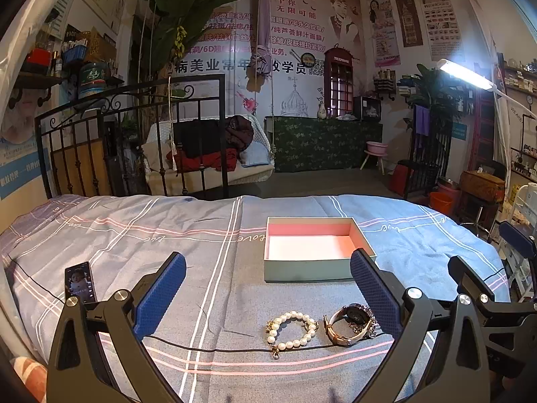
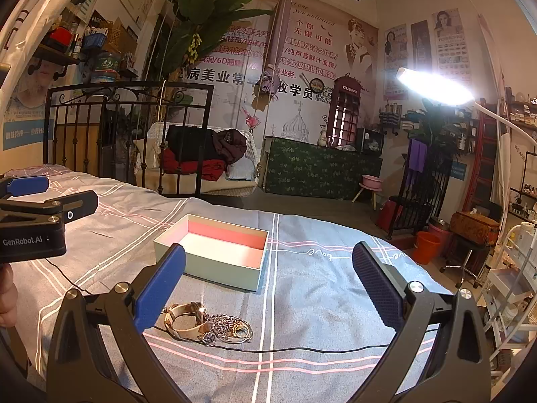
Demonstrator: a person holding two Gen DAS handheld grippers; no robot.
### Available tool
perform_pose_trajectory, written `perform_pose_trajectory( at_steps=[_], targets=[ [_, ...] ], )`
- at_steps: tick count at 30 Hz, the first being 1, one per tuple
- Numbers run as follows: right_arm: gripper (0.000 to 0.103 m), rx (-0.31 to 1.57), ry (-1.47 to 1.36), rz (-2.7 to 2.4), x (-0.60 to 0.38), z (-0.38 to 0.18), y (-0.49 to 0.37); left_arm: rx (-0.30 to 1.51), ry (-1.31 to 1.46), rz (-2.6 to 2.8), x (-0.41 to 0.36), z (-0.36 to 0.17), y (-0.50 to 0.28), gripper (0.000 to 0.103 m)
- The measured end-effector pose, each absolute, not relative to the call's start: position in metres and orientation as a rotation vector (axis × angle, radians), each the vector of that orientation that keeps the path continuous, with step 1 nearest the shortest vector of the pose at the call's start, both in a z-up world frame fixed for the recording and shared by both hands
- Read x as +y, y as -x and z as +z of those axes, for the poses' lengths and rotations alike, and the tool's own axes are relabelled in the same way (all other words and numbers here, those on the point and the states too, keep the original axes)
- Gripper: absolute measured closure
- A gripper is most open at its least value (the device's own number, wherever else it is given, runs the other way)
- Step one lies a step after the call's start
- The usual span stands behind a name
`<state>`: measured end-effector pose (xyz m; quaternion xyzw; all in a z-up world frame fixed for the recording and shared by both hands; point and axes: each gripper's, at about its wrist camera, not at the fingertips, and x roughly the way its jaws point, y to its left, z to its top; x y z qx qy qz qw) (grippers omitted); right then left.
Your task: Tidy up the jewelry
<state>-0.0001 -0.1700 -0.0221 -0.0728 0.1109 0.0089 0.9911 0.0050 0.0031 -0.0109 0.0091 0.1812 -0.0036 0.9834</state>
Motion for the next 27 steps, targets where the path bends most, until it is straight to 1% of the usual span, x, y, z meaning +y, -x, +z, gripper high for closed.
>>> perform_pose_trajectory(
  at_steps=[27],
  targets=[
    [0.006,0.248,0.131,0.018,-0.1756,-0.0233,-0.0050,0.386,-0.015,0.001,0.0057,-0.0164,-0.0092,0.006]
  ],
)
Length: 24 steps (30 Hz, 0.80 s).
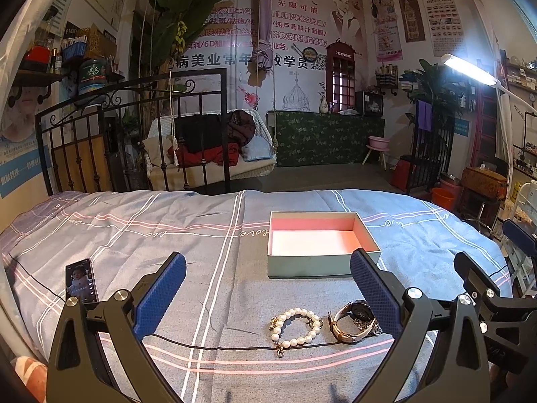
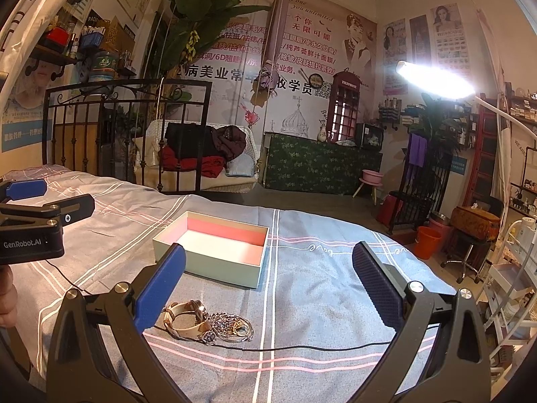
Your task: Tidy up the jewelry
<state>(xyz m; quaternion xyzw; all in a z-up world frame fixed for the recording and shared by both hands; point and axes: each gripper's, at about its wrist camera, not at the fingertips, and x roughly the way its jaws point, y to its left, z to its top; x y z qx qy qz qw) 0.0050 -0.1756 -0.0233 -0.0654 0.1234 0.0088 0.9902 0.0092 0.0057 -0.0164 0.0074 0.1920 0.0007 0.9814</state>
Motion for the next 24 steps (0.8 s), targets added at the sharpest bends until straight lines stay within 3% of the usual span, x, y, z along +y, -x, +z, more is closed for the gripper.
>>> perform_pose_trajectory(
  at_steps=[24],
  targets=[
    [0.006,0.262,0.136,0.023,-0.1763,-0.0185,-0.0086,0.396,-0.012,-0.012,0.0067,-0.0102,-0.0131,0.006]
  ],
)
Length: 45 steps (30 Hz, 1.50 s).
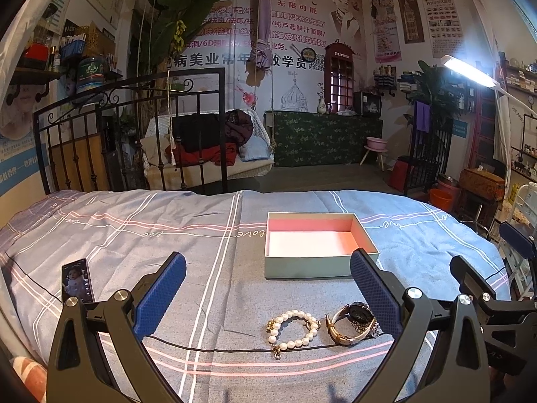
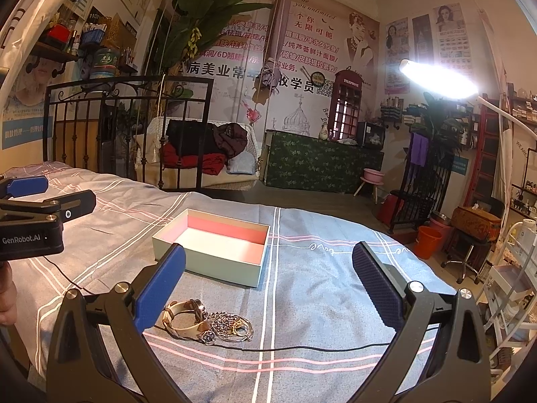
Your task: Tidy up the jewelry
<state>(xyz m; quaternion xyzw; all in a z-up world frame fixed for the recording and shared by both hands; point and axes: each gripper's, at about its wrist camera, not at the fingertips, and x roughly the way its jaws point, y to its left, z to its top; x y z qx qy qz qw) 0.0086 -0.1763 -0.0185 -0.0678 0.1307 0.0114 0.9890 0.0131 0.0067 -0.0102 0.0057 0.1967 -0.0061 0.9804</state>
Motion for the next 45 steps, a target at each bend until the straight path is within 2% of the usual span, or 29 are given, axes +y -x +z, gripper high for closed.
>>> perform_pose_trajectory(
  at_steps=[22,27,31,34,40,43,45],
  targets=[
    [0.006,0.294,0.131,0.033,-0.176,-0.017,-0.018,0.425,-0.013,-0.012,0.008,-0.010,-0.017,0.006],
    [0.006,0.363,0.143,0.059,-0.172,-0.020,-0.035,0.595,0.046,-0.036,0.025,-0.033,-0.045,0.006],
    [0.006,0.582,0.141,0.110,-0.171,-0.045,-0.071,0.832,0.052,-0.116,0.038,-0.075,-0.074,0.006],
    [0.006,0.703,0.091,0.151,-0.178,-0.069,-0.091,0.911,-0.026,-0.082,0.036,-0.098,-0.085,0.006],
    [0.006,0.776,0.039,0.157,-0.192,-0.090,-0.112,0.990,0.055,-0.161,0.037,-0.116,-0.116,0.007],
    [0.006,0.799,0.021,0.161,-0.195,-0.094,-0.117,0.960,-0.031,-0.180,0.021,-0.116,-0.126,0.014],
    [0.006,0.812,0.018,0.169,-0.194,-0.099,-0.120,0.969,-0.096,-0.207,0.011,-0.119,-0.132,0.030]
  ],
)
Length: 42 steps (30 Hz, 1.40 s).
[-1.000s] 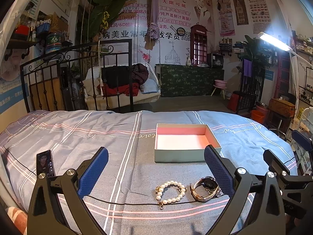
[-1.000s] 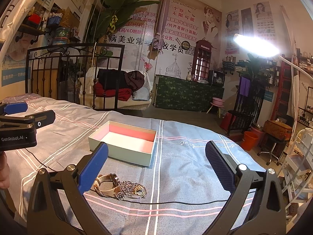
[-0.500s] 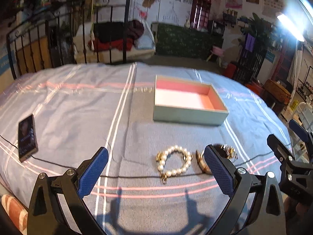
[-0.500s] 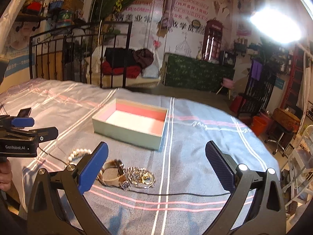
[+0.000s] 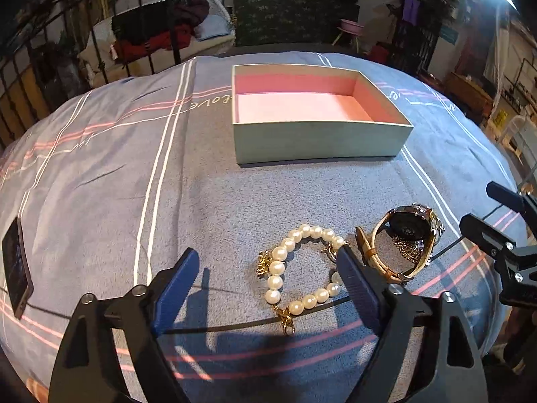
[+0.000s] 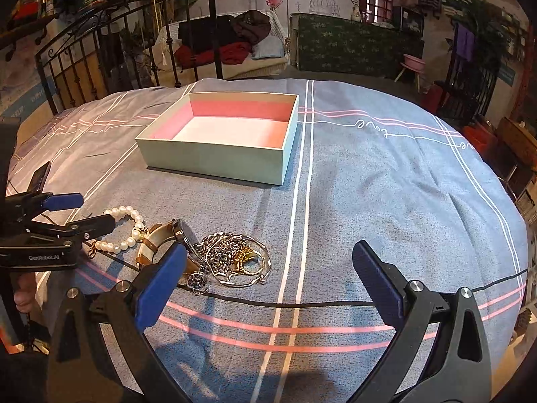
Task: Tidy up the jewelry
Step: 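Grasp the pearl bracelet with the left tool while the right tool grasps the gold watch, then carry the pearl bracelet and watch into the box and open both tools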
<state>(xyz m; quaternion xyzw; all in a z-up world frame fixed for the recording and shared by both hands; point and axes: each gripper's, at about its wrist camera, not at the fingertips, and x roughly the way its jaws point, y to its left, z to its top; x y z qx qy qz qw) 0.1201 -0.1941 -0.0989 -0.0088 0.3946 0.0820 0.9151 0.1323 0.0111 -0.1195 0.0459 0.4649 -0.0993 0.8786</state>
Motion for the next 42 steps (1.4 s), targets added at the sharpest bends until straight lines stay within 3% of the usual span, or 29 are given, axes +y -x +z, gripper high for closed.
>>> perform_pose_trajectory(
  at_steps=[5,6,11,12,13,17,19,26,28,42],
  targets=[
    [0.006,0.843,0.013,0.207,-0.190,-0.106,-0.130,0.982,-0.142,-0.281,0.002,-0.130,-0.140,0.032],
    [0.006,0.846,0.011,0.214,-0.190,-0.107,-0.133,0.976,-0.156,-0.291,0.001,-0.131,-0.141,0.037],
    [0.007,0.853,-0.022,0.268,-0.186,-0.108,-0.139,0.963,-0.204,-0.314,-0.003,-0.136,-0.147,0.077],
    [0.011,0.852,-0.026,0.288,-0.183,-0.107,-0.140,0.958,-0.206,-0.321,-0.004,-0.135,-0.145,0.086],
    [0.015,0.853,-0.022,0.309,-0.178,-0.107,-0.141,0.955,-0.204,-0.322,-0.005,-0.134,-0.144,0.088],
    [0.033,0.865,0.029,0.378,-0.155,-0.111,-0.144,0.936,-0.172,-0.309,-0.002,-0.128,-0.143,0.088],
    [0.048,0.888,0.052,0.395,-0.146,-0.117,-0.147,0.920,-0.161,-0.308,0.000,-0.123,-0.143,0.088],
    [0.077,0.921,0.091,0.391,-0.139,-0.129,-0.150,0.864,-0.147,-0.295,0.000,-0.104,-0.139,0.088],
    [0.091,0.908,0.094,0.399,-0.140,-0.126,-0.148,0.855,-0.138,-0.291,0.000,-0.099,-0.138,0.088],
    [0.091,0.824,0.056,0.386,-0.158,-0.099,-0.141,0.814,-0.098,-0.298,-0.001,-0.082,-0.133,0.088]
  ],
)
